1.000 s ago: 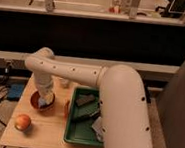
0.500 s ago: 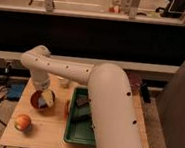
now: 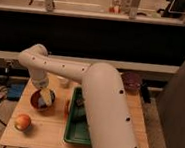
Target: Wipe table surface with sponge
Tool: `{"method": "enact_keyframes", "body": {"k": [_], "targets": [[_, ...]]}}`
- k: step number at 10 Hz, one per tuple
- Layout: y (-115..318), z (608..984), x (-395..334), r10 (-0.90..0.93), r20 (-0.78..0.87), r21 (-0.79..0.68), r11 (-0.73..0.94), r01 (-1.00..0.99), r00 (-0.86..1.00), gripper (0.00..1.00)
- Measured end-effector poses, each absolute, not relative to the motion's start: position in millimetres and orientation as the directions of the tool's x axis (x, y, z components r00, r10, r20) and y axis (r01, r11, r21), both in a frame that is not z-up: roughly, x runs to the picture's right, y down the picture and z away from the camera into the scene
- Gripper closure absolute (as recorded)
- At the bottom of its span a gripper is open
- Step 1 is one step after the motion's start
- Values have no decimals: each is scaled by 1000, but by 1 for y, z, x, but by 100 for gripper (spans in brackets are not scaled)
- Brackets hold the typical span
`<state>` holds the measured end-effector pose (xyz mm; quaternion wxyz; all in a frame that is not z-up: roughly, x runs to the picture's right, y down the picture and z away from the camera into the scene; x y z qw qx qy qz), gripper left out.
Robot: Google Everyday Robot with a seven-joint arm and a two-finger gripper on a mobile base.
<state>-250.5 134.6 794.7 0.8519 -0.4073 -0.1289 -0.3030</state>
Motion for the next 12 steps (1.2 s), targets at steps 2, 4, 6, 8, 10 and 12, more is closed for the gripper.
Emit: {"method": "enact_keyframes", "body": {"k": [2, 4, 6, 8, 10, 12], "targets": [[136, 798, -250, -410, 454, -616, 497, 611, 791, 37], [138, 801, -250, -411, 448, -616, 502, 608, 794, 37], [140, 805, -249, -411, 444, -617, 504, 605, 796, 33], [142, 808, -248, -417, 441, -610, 510, 606, 795, 26], [145, 812, -249, -431, 434, -599, 518, 610, 791, 26], [146, 815, -249, -438, 430, -596, 519, 612, 790, 26]]}}
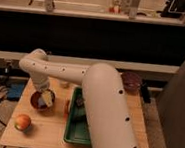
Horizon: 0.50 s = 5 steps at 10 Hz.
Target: Wipe table surface with sponge
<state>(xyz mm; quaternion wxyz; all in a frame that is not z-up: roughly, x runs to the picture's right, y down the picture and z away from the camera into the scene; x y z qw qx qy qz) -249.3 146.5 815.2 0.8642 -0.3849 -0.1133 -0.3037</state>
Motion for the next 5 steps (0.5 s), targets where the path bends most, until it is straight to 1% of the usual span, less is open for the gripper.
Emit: {"method": "enact_keyframes", "body": {"k": [2, 3, 4, 5], "targets": [[146, 818, -249, -444, 424, -598, 518, 612, 790, 26], [147, 819, -249, -447, 423, -599, 515, 613, 788, 27], [147, 820, -249, -450, 423, -600, 511, 615, 787, 34], [147, 821, -248, -450, 424, -602, 508, 616, 786, 37]]}}
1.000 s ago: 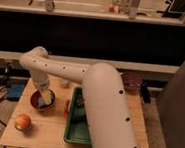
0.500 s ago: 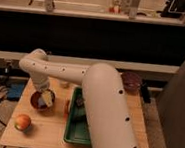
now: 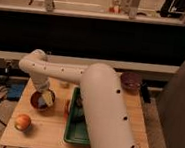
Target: Wipe table surface with sponge
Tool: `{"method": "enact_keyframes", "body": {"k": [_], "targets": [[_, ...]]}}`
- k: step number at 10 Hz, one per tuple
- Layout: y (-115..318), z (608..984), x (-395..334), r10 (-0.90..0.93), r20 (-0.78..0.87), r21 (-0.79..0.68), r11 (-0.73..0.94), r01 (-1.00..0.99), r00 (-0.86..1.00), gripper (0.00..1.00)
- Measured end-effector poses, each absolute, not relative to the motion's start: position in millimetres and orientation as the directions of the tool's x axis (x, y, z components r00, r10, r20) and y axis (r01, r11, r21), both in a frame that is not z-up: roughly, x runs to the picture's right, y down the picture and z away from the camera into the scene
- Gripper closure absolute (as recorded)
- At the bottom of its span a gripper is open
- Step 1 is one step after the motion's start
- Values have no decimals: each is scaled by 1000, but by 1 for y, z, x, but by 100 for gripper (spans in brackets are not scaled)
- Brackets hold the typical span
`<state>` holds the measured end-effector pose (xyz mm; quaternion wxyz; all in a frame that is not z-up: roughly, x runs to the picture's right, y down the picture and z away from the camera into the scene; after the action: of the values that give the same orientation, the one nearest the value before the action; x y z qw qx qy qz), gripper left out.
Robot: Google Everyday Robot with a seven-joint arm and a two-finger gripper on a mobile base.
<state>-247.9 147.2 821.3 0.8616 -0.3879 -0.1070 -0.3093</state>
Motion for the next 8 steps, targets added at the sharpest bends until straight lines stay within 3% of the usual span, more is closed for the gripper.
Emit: {"method": "enact_keyframes", "body": {"k": [2, 4, 8], "targets": [[147, 823, -247, -449, 427, -607, 501, 617, 785, 38], [147, 825, -246, -455, 431, -613, 487, 622, 780, 47], [149, 826, -246, -460, 436, -616, 475, 629, 774, 48]]}}
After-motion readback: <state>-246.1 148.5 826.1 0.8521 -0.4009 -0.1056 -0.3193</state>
